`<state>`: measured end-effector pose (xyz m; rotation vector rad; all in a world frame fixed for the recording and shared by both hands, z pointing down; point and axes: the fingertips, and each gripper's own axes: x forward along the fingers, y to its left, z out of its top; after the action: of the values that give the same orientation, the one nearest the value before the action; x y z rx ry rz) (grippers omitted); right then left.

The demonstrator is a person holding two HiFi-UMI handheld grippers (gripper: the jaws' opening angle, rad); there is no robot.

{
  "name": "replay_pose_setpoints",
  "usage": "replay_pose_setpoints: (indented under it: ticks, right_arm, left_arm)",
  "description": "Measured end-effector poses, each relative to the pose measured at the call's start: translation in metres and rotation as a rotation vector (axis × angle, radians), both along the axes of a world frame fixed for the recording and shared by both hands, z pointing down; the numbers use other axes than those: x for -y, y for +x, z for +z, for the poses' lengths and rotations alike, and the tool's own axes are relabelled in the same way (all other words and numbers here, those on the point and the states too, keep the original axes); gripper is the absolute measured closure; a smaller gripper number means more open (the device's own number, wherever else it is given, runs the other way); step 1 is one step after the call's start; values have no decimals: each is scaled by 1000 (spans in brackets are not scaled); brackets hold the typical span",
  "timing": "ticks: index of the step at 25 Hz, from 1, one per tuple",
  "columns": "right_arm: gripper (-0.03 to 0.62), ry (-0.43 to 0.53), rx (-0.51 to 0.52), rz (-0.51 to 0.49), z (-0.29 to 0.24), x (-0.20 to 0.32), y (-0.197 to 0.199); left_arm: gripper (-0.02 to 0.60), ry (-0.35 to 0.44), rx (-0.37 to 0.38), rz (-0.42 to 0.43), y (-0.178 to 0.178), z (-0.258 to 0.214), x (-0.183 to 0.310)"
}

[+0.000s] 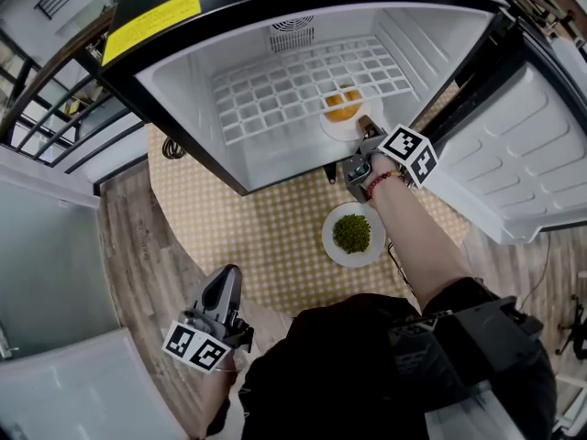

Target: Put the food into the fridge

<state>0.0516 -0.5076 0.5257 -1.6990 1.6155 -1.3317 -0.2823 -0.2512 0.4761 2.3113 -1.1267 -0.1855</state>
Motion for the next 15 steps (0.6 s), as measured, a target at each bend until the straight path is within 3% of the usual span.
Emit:
replay_pose_setpoints:
  ticks: [15]
  right_arm:
    - [560,-57,-124,0,11,1,9]
  left_arm:
    - [569,-18,7,-38,7,5,-28]
